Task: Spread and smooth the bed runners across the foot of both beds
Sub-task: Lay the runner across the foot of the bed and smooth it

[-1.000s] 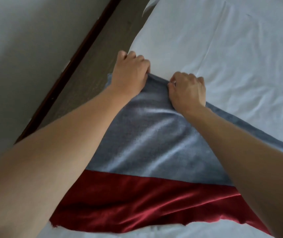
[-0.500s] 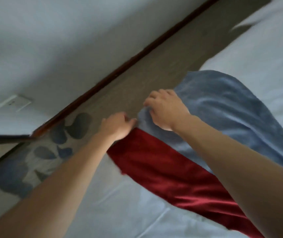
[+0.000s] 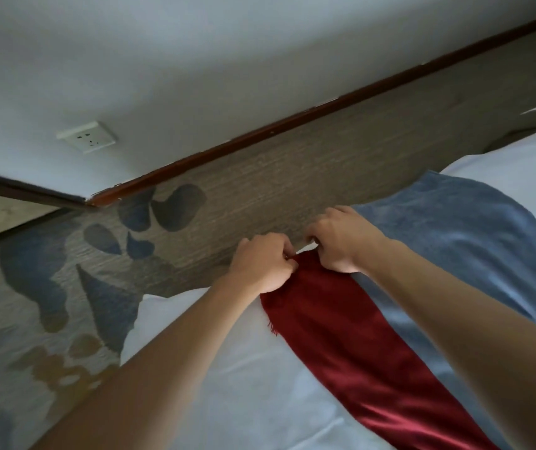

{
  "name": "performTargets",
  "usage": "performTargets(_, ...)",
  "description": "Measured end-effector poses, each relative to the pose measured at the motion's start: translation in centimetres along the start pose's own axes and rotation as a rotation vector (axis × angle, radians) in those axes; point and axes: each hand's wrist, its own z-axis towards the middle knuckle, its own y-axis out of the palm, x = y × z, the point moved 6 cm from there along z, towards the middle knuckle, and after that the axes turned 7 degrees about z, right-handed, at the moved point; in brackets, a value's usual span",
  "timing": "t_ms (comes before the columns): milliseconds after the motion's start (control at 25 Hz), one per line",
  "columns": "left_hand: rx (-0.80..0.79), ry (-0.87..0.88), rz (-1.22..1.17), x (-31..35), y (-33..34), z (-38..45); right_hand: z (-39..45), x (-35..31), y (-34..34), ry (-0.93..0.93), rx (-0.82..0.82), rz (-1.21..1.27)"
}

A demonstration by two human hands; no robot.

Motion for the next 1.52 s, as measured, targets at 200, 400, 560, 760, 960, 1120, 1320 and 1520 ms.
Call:
performTargets(200, 0.405, 0.080, 0.287, 1.9, -0.3, -0.3, 0.6, 2.6, -0.2, 0.044, 0.011, -0.192)
performTargets(400, 0.382, 0.006, 0.375, -1.1, -0.7, 4.3, 5.2, 2.5, 0.6, 0.046, 0.106, -0.171)
performTargets(560, 0.394, 0.006, 0.368, -1.3, -0.4, 4.2, 4.4, 5.1, 0.5, 0.090, 0.071, -0.116)
performTargets(760, 0.361, 0.007, 0.406, -3.1, 0.8, 5.5, 6.6, 6.1, 1.5, 0.115, 0.067, -0.166)
performTargets(960, 0.312, 0.021, 0.450, -4.1, 1.9, 7.9, 8.5, 6.4, 2.9, 0.142, 0.141, -0.138)
performTargets(1120, 0.353, 0.128, 0.430, 1.9, 0.4, 5.4, 1.4, 7.4, -0.7, 0.181, 0.354, -0.087)
performTargets(1320, 0.441, 0.441, 0.470, 16.9, -0.1, 0.6, -14.9, 11.0, -0.8, 0.483, 0.508, 0.022)
performTargets(1520, 0.301, 0.761, 0.486, 28.7, 10.6, -8.6, -31.9, 11.1, 8.7, 0.801, 0.572, 0.215)
